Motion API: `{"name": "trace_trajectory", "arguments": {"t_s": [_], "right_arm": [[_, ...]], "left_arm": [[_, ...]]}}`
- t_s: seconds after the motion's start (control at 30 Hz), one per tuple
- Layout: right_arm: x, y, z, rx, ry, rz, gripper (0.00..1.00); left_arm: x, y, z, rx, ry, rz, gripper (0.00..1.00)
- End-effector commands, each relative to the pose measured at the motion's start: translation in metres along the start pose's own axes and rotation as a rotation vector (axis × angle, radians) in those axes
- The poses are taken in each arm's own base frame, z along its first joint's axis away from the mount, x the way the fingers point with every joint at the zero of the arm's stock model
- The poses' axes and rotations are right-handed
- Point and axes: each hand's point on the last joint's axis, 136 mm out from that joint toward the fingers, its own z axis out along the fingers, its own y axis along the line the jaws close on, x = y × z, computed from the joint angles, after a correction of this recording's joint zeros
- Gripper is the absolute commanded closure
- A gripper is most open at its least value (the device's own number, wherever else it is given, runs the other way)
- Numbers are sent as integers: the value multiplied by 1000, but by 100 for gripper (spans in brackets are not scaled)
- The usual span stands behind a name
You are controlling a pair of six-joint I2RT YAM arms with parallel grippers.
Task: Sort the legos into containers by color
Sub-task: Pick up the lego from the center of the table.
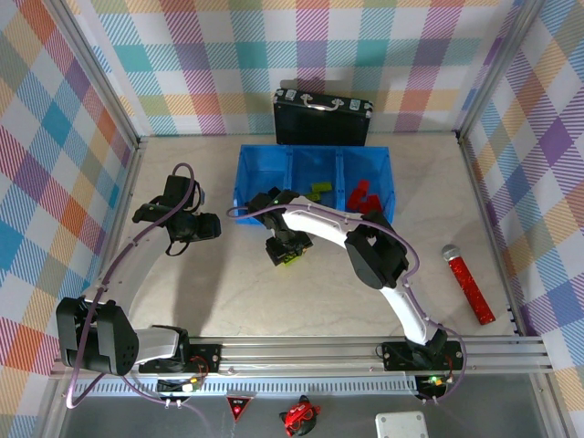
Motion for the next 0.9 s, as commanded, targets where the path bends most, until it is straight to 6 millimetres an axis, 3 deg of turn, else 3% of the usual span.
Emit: {"name": "trace_trajectory", "arguments": {"t_s": [0.0,0.37,0.87], "right_arm": [[1,1,-6,3,0,2,31],[-9,-13,-43,-12,-90,86,31],[-40,-66,-78,-10,-168,200,32]], "left_arm": [[-5,6,-7,-11,-29,5,47],[-5,6,-7,-9,-29,5,47],[-6,7,-9,-9,-31,0,47]]}}
